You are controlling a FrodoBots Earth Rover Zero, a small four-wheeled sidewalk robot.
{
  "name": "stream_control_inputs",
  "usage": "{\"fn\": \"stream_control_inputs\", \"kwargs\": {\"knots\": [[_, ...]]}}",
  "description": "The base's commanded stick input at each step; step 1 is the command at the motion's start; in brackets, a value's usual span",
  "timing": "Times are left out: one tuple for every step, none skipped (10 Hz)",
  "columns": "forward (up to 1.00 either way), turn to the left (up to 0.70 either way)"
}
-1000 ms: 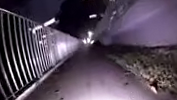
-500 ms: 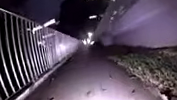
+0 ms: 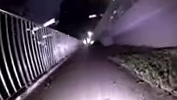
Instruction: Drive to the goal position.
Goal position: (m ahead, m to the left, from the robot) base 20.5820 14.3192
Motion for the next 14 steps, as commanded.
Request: {"fn": "stream_control_inputs", "kwargs": {"knots": [[0.50, 0.00], [0.50, 0.00], [0.50, 0.00], [0.50, 0.00], [0.50, 0.00], [0.50, 0.00], [0.50, 0.00], [0.50, 0.00], [0.50, 0.00], [0.50, 0.00], [0.50, 0.00], [0.50, 0.00], [0.50, 0.00], [0.50, 0.00]]}}
